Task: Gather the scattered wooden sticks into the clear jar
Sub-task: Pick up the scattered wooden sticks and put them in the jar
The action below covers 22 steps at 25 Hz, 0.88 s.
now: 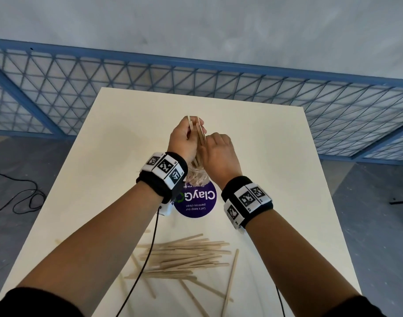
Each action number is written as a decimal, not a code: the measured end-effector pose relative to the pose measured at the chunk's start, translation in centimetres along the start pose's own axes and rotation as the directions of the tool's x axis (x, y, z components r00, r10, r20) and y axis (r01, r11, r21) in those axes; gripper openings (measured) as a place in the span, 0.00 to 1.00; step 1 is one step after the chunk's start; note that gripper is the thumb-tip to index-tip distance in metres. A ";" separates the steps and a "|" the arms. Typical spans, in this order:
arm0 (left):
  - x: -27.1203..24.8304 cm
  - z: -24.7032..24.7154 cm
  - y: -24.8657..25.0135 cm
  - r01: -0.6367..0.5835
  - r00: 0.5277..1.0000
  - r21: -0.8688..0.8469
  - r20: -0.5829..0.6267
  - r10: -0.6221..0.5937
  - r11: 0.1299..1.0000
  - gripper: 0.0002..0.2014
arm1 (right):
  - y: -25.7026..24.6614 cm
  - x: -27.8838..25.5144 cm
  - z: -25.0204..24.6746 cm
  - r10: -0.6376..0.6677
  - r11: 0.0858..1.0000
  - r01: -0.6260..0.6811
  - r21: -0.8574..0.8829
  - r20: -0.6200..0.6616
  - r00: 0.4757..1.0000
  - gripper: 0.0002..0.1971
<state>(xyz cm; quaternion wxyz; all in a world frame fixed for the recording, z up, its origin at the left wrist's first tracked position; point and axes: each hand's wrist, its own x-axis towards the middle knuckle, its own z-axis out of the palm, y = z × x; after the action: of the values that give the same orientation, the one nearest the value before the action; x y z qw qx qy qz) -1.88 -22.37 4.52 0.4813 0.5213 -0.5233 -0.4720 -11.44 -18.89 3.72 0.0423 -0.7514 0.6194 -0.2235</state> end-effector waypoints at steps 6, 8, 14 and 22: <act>-1.4 -0.4 -1.2 -0.151 0.989 0.118 0.013 0.150 0.982 0.33 | 1.4 -0.8 0.2 0.185 0.965 -0.204 0.162 0.127 0.975 0.19; -1.5 -0.2 -1.1 -0.263 0.964 0.221 0.017 0.266 0.939 0.18 | 1.2 -0.8 -0.2 0.208 0.903 -0.225 0.366 0.087 0.974 0.22; -2.7 -0.7 -2.0 -0.448 0.885 0.490 0.360 0.295 0.748 0.24 | 1.3 -1.2 0.1 0.307 0.807 -0.298 0.510 0.069 0.949 0.23; -3.0 -1.2 -3.1 -0.581 0.806 0.609 0.522 0.278 0.540 0.26 | 2.1 -0.6 0.2 0.194 0.882 -0.201 0.427 0.060 0.979 0.20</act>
<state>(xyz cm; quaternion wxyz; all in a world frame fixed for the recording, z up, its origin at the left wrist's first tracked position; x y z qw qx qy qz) -0.47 -19.36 1.50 0.2208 0.4257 -0.8615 -0.1670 -13.33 -18.83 2.67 0.2347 -0.6583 0.6274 -0.3434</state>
